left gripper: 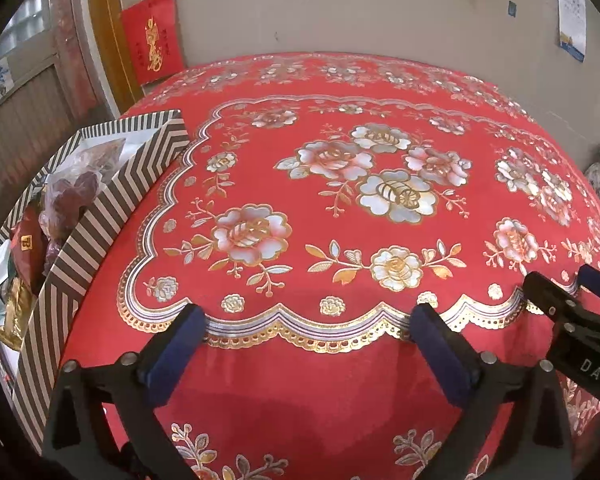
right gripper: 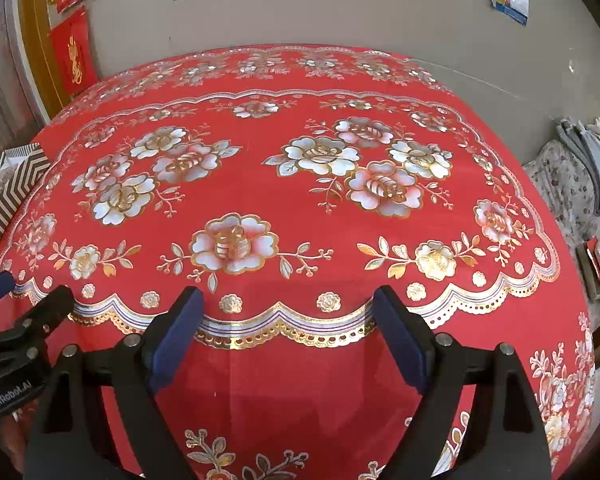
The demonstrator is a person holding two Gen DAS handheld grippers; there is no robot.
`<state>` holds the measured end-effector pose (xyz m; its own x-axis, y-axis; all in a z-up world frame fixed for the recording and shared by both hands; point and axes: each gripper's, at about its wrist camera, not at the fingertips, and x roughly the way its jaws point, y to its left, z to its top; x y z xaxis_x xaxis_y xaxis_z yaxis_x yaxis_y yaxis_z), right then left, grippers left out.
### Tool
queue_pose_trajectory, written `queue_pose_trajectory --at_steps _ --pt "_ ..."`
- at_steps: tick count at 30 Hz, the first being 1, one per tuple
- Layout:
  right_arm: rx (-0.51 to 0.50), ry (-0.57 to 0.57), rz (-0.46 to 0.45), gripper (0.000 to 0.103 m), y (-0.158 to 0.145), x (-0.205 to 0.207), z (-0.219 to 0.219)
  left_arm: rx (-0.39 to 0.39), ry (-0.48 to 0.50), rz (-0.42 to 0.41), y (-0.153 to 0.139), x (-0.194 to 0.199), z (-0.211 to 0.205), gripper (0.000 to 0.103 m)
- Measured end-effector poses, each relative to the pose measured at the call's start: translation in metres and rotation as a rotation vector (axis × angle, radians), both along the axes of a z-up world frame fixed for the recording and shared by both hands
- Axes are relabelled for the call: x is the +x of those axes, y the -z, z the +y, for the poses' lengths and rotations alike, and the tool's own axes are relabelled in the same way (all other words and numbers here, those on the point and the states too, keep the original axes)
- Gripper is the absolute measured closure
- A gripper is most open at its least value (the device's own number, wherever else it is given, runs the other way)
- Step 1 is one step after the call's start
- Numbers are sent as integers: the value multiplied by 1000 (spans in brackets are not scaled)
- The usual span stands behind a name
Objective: Organize snacks
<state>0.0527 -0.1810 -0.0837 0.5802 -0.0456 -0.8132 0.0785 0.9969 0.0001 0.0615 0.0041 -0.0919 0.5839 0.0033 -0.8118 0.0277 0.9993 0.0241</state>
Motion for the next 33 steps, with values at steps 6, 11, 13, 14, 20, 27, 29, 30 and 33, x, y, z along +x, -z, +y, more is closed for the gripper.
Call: queue_pose_trajectory --at_steps 6,11,13,14,20,27,29,30,33 --pt "-1 -3 3 13 0 1 2 0 0 0 0 0 0 1" --pt "-2 4 7 9 1 2 1 0 0 0 0 0 0 1" --pt "1 5 8 9 2 2 0 0 0 0 0 0 0 1" --pt "0 5 8 9 2 2 0 0 0 0 0 0 0 1" --pt "0 11 13 6 2 2 -1 0 0 0 0 0 0 1" --pt "-3 14 11 6 2 2 -1 -4 0 -1 0 0 0 1" --pt "-3 12 8 6 2 2 -1 -2 -6 -2 0 -1 1 1" --pt "-5 12 4 6 1 1 -1 4 -9 -8 -2 -3 1 1" --pt "31 5 -18 6 -3 -1 0 24 -6 -55 -15 -12 4 1"
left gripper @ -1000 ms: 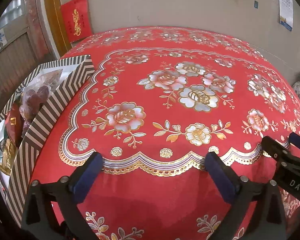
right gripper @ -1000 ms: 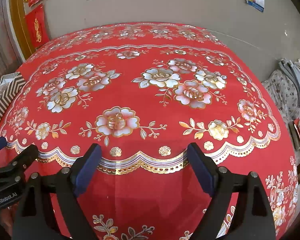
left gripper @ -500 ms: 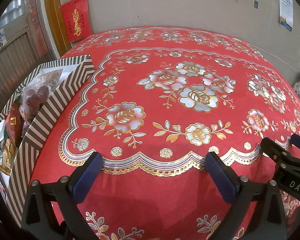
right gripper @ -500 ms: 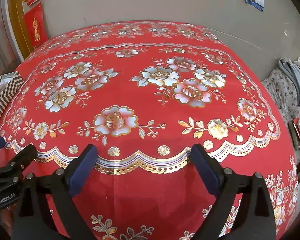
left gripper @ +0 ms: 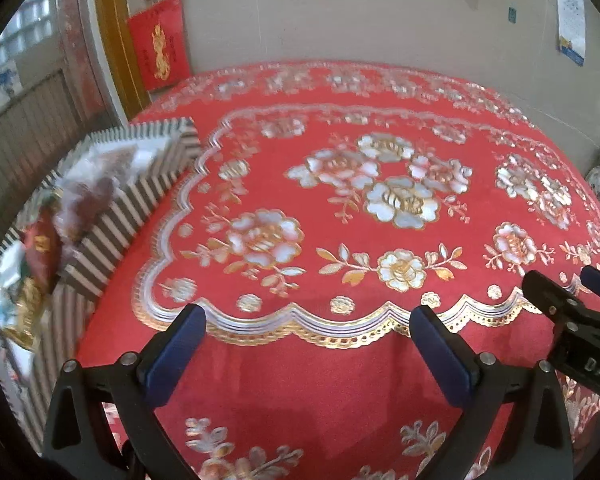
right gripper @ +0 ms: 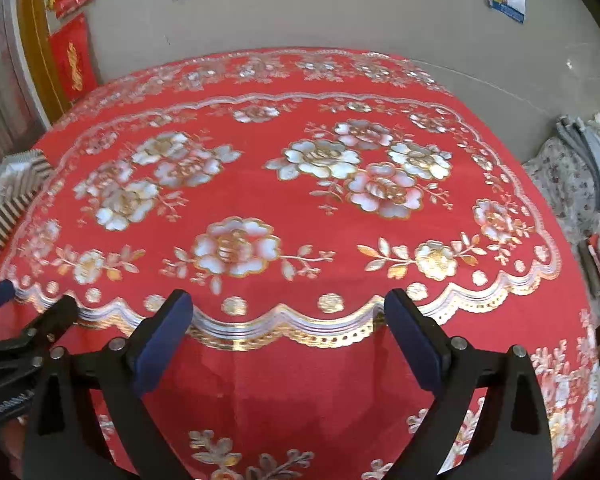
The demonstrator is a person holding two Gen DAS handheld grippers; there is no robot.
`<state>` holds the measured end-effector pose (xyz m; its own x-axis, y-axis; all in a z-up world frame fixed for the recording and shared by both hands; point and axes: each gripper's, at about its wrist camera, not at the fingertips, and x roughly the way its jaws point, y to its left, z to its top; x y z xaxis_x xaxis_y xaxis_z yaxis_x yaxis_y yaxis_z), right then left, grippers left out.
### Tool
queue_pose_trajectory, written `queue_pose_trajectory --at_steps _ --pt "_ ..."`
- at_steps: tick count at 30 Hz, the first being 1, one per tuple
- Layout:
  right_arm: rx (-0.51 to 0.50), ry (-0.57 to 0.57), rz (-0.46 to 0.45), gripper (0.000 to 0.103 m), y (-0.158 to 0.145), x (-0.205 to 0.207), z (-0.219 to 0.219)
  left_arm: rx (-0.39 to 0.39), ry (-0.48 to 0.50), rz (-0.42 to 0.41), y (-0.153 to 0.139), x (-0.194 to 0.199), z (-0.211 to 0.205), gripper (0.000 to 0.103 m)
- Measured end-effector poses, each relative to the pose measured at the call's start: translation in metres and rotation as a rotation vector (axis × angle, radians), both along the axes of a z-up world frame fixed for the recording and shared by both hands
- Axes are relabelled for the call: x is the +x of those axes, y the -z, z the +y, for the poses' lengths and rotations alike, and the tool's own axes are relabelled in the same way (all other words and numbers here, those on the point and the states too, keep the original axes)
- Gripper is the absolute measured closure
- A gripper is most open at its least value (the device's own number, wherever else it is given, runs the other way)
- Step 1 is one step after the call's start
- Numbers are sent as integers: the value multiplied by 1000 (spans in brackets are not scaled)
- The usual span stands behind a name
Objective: Organize snacks
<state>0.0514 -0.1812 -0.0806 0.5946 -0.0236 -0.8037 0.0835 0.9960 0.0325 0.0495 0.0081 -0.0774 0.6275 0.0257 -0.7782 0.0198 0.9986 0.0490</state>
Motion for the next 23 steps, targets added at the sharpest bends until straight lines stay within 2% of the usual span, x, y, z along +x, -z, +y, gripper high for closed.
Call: queue_pose_trajectory --at_steps 6,12,16,20,23 --pt "24 -60 -58 6 -25 -6 26 29 -26 -134 -46 -23 27 1" --pt "37 -169 -155 6 -60 -14 75 3 -85 -194 -82 -41 76 1" --pt "64 -254 -200 6 -74 -14 112 4 -131 -232 -91 -56 112 1" --pt "56 -339 -224 6 -79 -14 154 66 -224 -294 -94 -69 144 5" --pt "55 -385 -223 6 -78 -14 175 68 -266 -293 -91 -73 162 7"
